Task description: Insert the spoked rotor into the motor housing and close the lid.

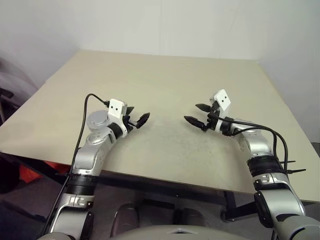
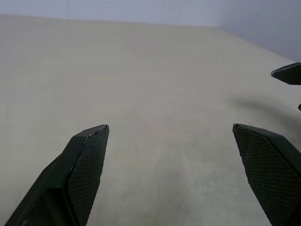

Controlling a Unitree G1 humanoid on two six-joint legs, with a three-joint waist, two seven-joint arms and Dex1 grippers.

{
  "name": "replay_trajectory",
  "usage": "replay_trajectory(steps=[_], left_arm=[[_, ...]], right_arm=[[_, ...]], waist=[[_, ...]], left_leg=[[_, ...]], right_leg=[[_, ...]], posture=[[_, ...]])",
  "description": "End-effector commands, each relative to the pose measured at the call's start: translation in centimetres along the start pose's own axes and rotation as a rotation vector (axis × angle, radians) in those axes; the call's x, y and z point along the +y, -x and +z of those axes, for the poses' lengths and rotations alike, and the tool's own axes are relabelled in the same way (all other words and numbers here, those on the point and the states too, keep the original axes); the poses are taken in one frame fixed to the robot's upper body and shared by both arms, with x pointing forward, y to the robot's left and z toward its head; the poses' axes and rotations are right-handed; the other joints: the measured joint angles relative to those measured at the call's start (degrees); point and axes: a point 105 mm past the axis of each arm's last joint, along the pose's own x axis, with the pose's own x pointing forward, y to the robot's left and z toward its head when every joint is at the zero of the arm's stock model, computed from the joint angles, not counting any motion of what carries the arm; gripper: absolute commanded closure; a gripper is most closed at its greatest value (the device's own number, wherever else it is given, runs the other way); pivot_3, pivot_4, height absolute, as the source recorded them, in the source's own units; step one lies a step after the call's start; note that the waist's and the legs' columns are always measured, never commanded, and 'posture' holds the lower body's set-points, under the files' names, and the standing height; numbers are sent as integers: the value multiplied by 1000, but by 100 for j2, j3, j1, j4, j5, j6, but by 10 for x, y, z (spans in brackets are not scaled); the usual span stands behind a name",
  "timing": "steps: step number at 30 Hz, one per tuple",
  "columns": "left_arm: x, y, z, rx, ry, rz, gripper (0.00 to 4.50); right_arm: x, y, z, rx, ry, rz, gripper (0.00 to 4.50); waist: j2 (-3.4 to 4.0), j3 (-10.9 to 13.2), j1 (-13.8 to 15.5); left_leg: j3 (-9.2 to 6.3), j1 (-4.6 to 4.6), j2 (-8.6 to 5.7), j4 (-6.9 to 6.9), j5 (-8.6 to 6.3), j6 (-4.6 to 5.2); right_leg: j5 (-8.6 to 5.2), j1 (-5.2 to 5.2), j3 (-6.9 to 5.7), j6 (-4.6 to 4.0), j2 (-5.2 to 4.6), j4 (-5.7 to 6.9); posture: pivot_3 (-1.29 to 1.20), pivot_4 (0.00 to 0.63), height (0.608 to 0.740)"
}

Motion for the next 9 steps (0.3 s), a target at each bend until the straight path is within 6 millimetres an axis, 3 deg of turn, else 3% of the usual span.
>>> replay_trajectory(steps=[1,9], left_arm=[[-1,-2,14,-45,-30,-11,25],[-2,-3,15,-50,-29,-13,25]], right_arm=[[-8,6,17,-53,41,-32,0],[-7,6,18,-55,42,-28,0]], waist=[[0,0,0],[0,0,0]], left_leg=[[0,0,0,0,0,0],[0,0,0,1,0,0]], right_leg=[[0,0,0,0,0,0],[0,0,0,0,0,2]], posture=[[0,0,740],[0,0,740]])
